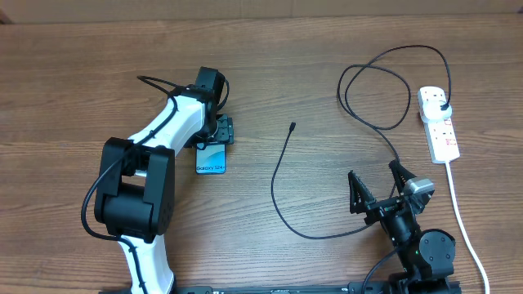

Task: Plug charger to phone and switch on socket
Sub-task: 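Close the left gripper on the phone's lower end, then lift the phone with the left gripper and tilt it upright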

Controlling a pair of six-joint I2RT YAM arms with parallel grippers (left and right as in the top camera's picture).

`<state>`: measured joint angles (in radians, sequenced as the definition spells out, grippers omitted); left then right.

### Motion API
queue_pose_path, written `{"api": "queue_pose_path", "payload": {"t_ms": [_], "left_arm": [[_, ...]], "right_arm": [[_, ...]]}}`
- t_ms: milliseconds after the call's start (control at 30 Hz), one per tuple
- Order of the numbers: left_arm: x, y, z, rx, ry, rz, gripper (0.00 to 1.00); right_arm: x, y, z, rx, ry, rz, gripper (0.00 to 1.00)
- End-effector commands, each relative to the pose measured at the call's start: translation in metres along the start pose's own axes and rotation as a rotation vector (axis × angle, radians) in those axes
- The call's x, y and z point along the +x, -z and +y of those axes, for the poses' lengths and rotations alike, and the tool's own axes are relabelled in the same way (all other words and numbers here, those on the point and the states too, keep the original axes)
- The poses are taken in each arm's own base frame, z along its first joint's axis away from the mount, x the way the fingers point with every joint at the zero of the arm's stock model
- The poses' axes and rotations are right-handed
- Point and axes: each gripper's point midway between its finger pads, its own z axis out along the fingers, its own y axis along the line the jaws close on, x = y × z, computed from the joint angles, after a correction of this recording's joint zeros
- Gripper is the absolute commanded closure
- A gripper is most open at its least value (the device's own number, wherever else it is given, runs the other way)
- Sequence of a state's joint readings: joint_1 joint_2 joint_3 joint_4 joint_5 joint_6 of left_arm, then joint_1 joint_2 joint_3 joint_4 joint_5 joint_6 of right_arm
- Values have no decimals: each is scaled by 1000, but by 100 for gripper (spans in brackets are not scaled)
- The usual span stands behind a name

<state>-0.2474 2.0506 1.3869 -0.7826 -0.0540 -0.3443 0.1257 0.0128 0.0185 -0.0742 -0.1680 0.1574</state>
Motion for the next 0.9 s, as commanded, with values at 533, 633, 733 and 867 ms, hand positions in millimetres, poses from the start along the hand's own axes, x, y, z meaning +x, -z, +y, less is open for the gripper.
{"api": "queue_pose_path", "payload": {"t_ms": [533, 633, 733, 867], "left_arm": [[14, 3, 4, -33, 19, 97, 27], [10, 10, 3, -33, 32, 95, 27], [5, 16, 2, -31, 32, 89, 27], [-1, 23, 0, -25, 34, 77, 26]], "right_arm": [[1, 0, -3, 12, 3, -7, 0], [1, 0, -3, 12, 3, -7, 0], [1, 0, -3, 12, 3, -7, 0], [1, 0, -3, 12, 3, -7, 0]]}}
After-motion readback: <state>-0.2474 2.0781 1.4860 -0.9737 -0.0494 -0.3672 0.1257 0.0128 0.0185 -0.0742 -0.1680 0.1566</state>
